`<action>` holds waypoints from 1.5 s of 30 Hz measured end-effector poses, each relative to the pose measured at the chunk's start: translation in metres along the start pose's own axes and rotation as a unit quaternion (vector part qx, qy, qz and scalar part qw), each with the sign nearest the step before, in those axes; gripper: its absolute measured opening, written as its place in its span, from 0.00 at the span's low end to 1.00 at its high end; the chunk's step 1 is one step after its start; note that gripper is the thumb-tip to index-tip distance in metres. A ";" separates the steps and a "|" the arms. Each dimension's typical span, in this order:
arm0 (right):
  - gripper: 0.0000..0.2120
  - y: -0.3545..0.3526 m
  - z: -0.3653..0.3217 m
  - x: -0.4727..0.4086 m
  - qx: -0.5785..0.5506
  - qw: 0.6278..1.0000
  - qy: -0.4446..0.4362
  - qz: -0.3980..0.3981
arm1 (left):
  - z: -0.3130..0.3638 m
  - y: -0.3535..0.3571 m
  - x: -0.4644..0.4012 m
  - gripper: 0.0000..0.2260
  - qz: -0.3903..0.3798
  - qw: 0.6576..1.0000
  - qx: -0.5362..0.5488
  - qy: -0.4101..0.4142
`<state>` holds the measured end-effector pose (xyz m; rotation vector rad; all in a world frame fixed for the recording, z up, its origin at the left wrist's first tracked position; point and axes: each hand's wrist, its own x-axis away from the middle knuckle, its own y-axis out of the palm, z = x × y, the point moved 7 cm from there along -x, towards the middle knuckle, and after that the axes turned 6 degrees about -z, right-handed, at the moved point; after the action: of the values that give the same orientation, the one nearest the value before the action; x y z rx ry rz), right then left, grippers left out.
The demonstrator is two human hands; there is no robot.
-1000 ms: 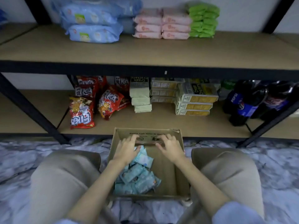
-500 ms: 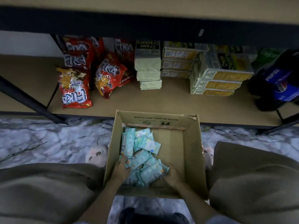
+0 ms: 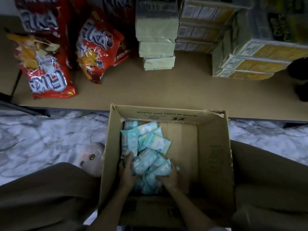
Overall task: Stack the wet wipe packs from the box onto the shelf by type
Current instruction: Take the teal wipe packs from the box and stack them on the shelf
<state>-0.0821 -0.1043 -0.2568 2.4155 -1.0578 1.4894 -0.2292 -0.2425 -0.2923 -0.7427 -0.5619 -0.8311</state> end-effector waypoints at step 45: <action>0.32 -0.172 -0.266 0.256 -0.099 0.842 -0.525 0.070 | 0.346 -0.133 0.247 0.24 0.147 0.860 0.080 0.482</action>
<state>-0.1047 0.0119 0.1329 2.9990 -1.4266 -0.1185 -0.2536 -0.1484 0.1424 -0.1759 0.3806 -0.7457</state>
